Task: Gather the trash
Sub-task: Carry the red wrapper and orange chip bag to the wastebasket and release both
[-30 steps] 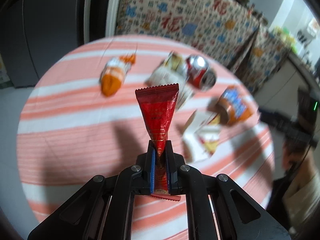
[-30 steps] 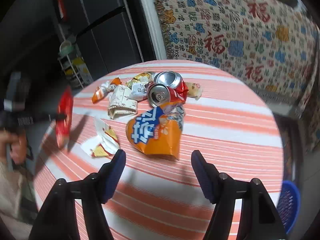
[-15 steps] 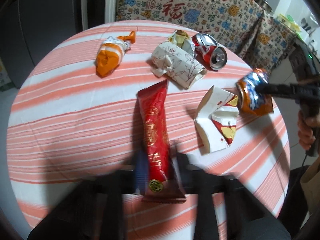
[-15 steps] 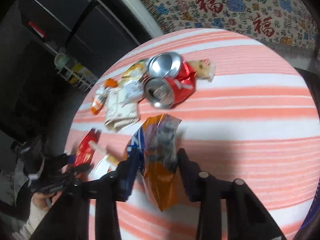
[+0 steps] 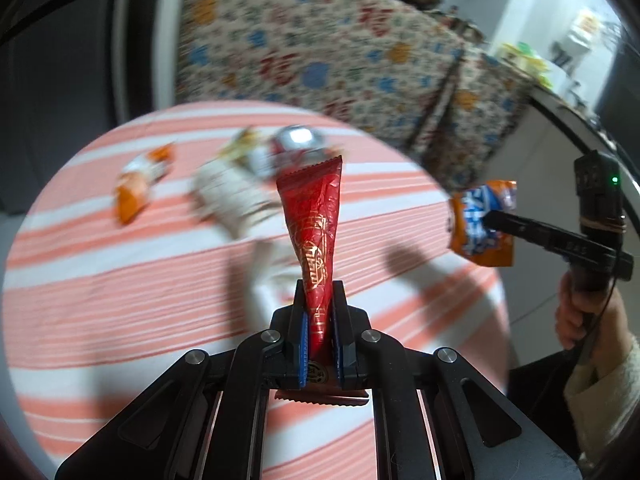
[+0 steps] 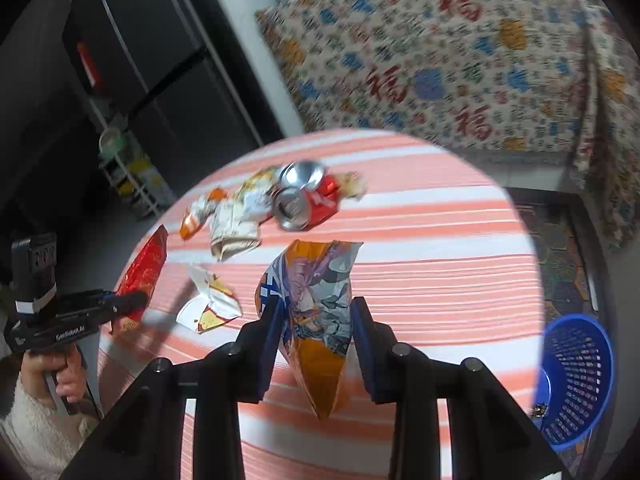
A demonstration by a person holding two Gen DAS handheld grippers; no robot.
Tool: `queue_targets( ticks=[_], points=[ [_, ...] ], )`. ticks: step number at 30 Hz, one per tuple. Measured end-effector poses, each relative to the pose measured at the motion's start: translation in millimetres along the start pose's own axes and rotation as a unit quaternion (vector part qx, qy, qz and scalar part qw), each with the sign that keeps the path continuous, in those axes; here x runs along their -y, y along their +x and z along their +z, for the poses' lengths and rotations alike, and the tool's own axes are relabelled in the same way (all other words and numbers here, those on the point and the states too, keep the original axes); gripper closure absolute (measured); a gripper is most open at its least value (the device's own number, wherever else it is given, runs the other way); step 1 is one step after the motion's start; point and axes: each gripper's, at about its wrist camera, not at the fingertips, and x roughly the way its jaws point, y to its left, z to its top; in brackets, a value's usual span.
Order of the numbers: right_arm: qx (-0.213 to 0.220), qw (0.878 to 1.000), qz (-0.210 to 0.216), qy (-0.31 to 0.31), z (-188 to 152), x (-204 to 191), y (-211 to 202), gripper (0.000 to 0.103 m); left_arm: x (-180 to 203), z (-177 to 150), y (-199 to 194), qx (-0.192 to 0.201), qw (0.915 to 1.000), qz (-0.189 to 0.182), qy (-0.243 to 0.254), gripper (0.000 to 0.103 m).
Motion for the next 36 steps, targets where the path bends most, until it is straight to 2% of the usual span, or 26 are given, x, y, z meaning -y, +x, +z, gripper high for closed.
queue_targets(
  ticks=[4, 11, 16, 20, 28, 36],
  points=[
    [0.031, 0.999, -0.032, 0.024, 0.8, 33.2, -40.8, 0.068, 63.6, 20.2, 18.9, 0.0, 0.9983, -0.049, 0.031, 0.095],
    [0.068, 0.984, -0.135, 0.09, -19.0, 121.8, -115.5, 0.068, 184.7, 46.1, 68.4, -0.013, 0.9881, -0.125, 0.088, 0.095],
    [0.077, 0.968, -0.191, 0.14, -39.8, 178.8, -143.8, 0.068, 265.6, 54.3, 116.7, -0.033, 0.9794, -0.164, 0.113, 0.096],
    [0.069, 0.958, -0.224, 0.163, -47.9, 218.2, -150.1, 0.067, 311.1, 50.5, 156.9, -0.055, 0.9745, -0.18, 0.121, 0.096],
    [0.064, 0.941, -0.248, 0.22, -64.1, 285.1, -137.7, 0.065, 356.3, 38.6, 217.3, -0.084, 0.9725, -0.18, 0.122, 0.096],
    [0.047, 0.94, -0.223, 0.253, -82.5, 335.2, -114.7, 0.065, 362.7, 32.7, 261.0, -0.1, 0.9733, -0.169, 0.118, 0.095]
  ],
)
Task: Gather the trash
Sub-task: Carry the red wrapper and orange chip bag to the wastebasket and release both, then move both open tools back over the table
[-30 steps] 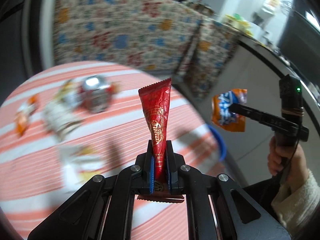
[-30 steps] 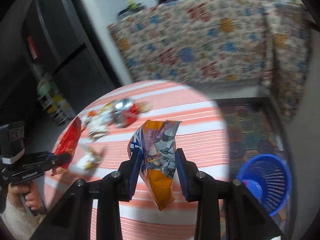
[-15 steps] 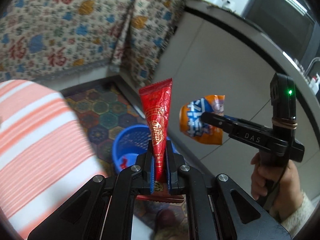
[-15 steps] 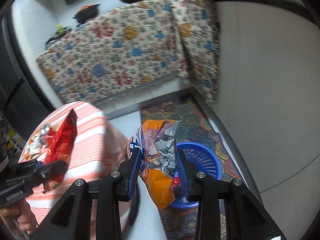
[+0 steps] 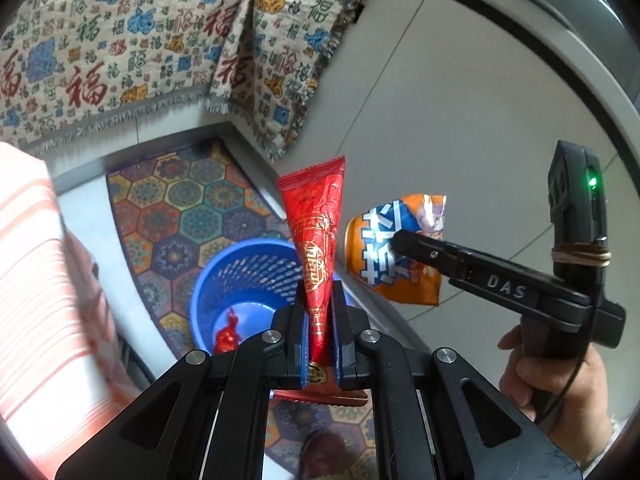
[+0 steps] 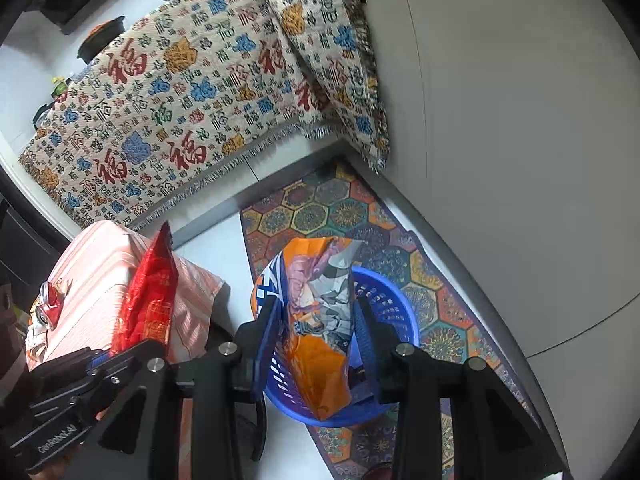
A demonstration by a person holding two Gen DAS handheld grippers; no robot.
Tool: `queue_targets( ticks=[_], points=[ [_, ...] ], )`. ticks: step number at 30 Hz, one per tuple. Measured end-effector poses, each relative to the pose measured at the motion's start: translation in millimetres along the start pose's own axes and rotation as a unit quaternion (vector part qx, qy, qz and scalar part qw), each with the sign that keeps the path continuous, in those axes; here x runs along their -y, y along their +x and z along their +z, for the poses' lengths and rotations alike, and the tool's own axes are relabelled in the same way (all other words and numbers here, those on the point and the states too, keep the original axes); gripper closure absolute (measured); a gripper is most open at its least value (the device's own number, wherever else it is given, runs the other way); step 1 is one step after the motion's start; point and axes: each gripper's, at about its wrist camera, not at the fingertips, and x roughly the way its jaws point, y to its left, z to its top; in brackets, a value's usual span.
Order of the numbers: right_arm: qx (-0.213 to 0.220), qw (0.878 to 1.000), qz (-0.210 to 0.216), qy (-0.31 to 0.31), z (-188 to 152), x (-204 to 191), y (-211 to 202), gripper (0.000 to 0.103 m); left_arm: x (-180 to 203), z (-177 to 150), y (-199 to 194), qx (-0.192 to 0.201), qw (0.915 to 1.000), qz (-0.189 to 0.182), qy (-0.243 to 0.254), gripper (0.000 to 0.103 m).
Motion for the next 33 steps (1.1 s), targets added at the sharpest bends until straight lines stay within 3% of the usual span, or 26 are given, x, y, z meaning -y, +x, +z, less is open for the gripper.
queue_targets(
  ticks=[3, 4, 5, 7, 10, 16, 18, 23, 28, 31, 33],
  points=[
    [-0.005, 1.0, 0.004, 0.003, 3.6, 7.3, 9.3, 0.06, -1.1, 1.5, 14.5, -0.003, 1.0, 0.002, -0.001, 0.093],
    [-0.008, 1.0, 0.005, 0.004, 4.9, 9.7, 13.6, 0.055, -2.7, 1.9, 19.4, -0.005, 1.0, 0.004, -0.005, 0.084],
    [-0.012, 1.0, 0.01, 0.007, 6.0, 12.5, 19.2, 0.055, -4.5, 2.7, 24.4, -0.007, 0.9999, 0.0, -0.01, 0.064],
    [-0.016, 0.999, 0.02, 0.02, 5.2, 18.4, 28.4, 0.048, -7.7, 5.0, 31.1, -0.002, 0.9999, 0.0, -0.015, 0.047],
    [-0.019, 0.999, 0.014, 0.037, 5.6, 27.6, 39.8, 0.04, -12.6, 9.1, 35.7, 0.004, 0.9997, 0.006, -0.023, 0.044],
    [0.004, 0.999, -0.003, 0.037, 9.8, 29.6, 31.2, 0.04, -17.4, 14.0, 7.6, 0.029, 0.9987, 0.004, -0.042, 0.04],
    [0.029, 0.999, -0.017, 0.021, 10.5, 22.6, 15.0, 0.04, -16.1, 12.3, -17.6, 0.042, 0.9984, 0.005, -0.038, 0.035],
    [0.099, 0.994, -0.037, -0.022, 3.3, -12.2, -34.6, 0.027, -30.2, -11.5, -105.4, 0.071, 0.9963, 0.036, -0.033, 0.022],
    [0.137, 0.988, -0.015, -0.073, -19.6, -76.8, -72.5, 0.026, -80.1, -64.3, -192.6, 0.064, 0.9904, 0.106, -0.061, 0.021],
    [0.133, 0.983, 0.023, -0.125, -51.0, -140.0, -85.9, 0.023, -128.4, -115.1, -250.4, 0.065, 0.9783, 0.17, -0.099, 0.019],
    [0.103, 0.981, 0.051, -0.156, -82.0, -184.5, -85.3, 0.02, -168.2, -152.3, -288.8, 0.066, 0.9648, 0.22, -0.128, 0.018]
  ],
)
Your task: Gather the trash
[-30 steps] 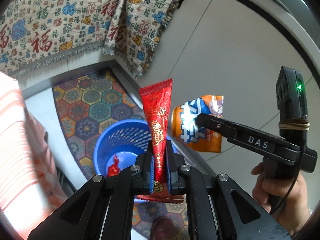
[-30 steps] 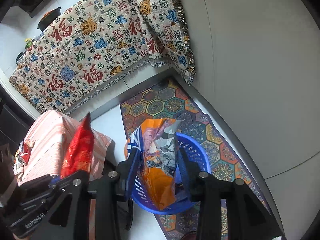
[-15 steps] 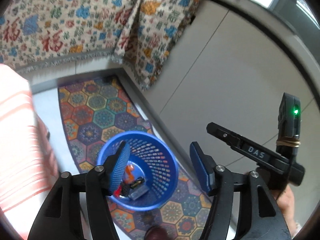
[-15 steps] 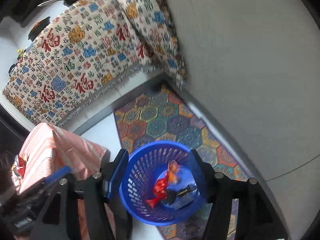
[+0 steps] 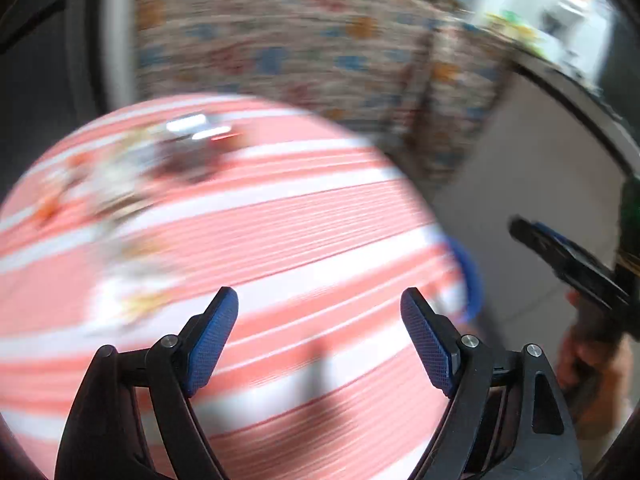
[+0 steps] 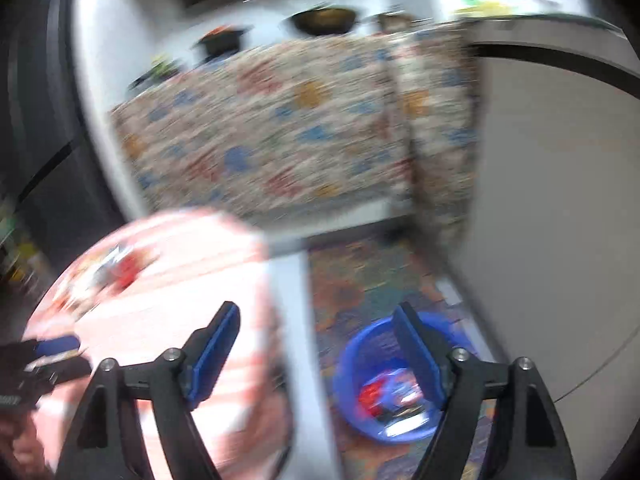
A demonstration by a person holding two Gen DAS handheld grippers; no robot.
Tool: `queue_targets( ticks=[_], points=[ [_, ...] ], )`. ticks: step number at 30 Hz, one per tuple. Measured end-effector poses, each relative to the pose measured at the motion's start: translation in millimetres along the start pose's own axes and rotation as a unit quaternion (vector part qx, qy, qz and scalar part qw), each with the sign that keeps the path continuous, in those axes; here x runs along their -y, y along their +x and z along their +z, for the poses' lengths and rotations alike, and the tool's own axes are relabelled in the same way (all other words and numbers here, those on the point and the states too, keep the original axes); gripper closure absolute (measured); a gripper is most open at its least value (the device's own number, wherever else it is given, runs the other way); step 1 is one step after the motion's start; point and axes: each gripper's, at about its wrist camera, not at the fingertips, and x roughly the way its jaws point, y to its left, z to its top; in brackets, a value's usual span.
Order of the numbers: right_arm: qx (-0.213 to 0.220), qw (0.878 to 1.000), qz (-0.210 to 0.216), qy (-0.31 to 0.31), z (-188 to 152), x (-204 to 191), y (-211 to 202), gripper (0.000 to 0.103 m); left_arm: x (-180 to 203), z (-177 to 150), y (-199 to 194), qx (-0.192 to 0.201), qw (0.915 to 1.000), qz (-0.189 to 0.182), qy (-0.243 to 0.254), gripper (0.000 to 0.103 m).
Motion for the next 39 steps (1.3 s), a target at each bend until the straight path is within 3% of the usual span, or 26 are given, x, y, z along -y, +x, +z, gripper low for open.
queue_targets(
  ticks=[2, 6, 10, 13, 14, 16, 25, 39],
  points=[
    [-0.057, 0.997, 0.05, -0.031, -21.9, -66.9, 14.2, 0.02, -52.4, -11.8, -9.9, -0.002, 0.9983, 0.053, -0.023, 0.018],
    [-0.139, 0.987, 0.071, -0.046, -37.0, -161.4, 62.4, 0.02, -137.0, -17.4, -10.6, 0.005, 0.9898, 0.134, -0.049, 0.018],
    [-0.128, 0.989, 0.022, -0.069, -28.1, -219.3, 112.7, 0.02, -191.3, -10.0, 9.3, 0.005, 0.9845, 0.149, -0.092, 0.018],
    [-0.141, 0.988, 0.013, -0.056, -27.8, -234.2, 149.1, 0.017, -201.8, -10.9, 23.0, 0.004, 0.9845, 0.152, -0.088, 0.015],
    [-0.144, 0.988, 0.004, -0.058, -29.6, -235.1, 153.5, 0.007, -201.0, -10.6, 28.0, 0.005, 0.9842, 0.158, -0.08, 0.011],
    [-0.141, 0.985, -0.015, -0.098, -30.8, -246.8, 160.8, 0.0, -195.4, -11.5, 29.9, -0.001, 0.9844, 0.161, -0.069, 0.007],
    [-0.138, 0.986, -0.005, -0.097, -34.5, -247.1, 151.7, 0.0, -188.4, -9.2, 32.0, -0.012, 0.9833, 0.17, -0.064, 0.0],
    [-0.138, 0.986, -0.008, -0.096, -32.7, -245.1, 159.0, 0.0, -191.3, -6.8, 32.3, -0.011, 0.9802, 0.182, -0.077, 0.0]
  ],
)
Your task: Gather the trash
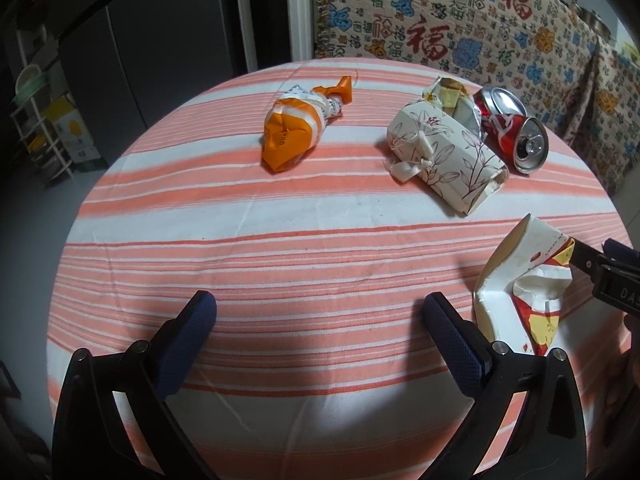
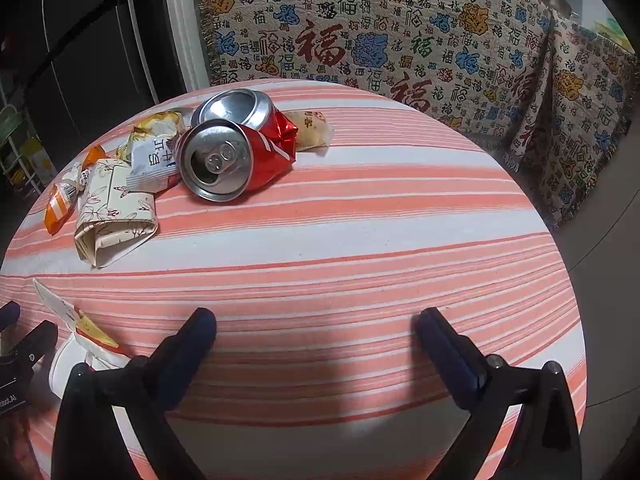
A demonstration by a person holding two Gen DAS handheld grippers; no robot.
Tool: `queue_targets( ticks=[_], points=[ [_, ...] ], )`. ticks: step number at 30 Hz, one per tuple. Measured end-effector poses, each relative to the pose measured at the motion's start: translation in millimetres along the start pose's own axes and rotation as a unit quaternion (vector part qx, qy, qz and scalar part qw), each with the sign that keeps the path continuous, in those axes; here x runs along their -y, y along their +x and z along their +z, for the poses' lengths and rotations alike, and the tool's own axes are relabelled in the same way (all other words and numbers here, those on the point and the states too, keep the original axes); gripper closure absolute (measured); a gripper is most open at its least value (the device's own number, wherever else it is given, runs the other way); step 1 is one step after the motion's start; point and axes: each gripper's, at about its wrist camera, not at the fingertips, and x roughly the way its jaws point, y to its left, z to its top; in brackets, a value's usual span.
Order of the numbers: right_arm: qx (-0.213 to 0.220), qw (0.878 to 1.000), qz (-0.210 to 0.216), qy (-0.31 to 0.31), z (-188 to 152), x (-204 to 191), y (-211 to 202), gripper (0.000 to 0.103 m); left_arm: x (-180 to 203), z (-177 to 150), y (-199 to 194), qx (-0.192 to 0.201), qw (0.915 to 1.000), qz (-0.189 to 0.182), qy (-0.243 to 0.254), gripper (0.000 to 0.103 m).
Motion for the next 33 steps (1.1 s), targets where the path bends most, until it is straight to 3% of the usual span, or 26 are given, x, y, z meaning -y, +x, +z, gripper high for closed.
queue_targets(
  ticks=[33],
  points=[
    [-0.001, 1.0, -0.003, 0.001, 0.6, 1.0, -0.3, 0.0, 3.0, -0.8, -0.4, -0.001, 1.0, 0.002, -0.004, 0.0]
  ],
)
